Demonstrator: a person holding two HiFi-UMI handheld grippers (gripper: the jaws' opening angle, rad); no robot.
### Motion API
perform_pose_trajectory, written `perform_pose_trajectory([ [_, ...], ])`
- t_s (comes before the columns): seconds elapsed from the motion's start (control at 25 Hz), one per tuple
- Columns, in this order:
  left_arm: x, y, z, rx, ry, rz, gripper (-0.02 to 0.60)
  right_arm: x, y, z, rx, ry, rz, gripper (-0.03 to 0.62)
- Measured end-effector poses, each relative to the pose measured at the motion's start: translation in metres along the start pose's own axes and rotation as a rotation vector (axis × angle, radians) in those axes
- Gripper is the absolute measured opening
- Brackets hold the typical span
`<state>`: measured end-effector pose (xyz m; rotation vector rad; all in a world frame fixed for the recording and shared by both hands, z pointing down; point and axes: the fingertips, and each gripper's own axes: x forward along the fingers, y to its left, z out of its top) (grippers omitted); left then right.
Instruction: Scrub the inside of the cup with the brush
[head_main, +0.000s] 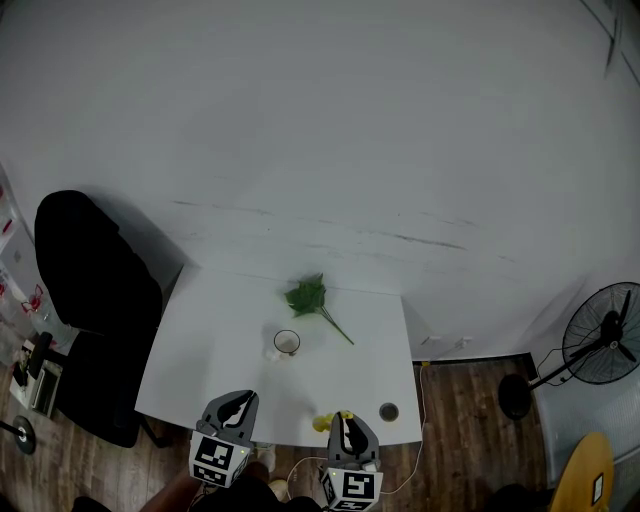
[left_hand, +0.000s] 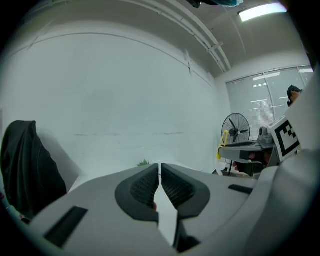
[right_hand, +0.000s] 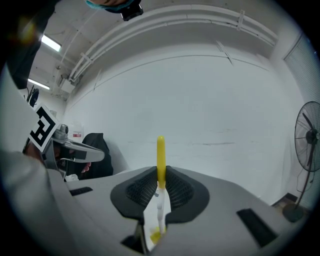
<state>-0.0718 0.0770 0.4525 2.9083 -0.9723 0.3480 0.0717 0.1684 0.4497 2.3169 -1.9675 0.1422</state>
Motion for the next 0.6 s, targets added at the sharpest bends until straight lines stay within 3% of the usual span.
perform_pose_trajectory([
  [0.6, 0.0010, -0.0007, 0.0010, 0.013, 0.004, 0.004, 0.035, 0.0017, -0.0009, 0.0082, 0.004, -0.024, 0.005, 0.064],
])
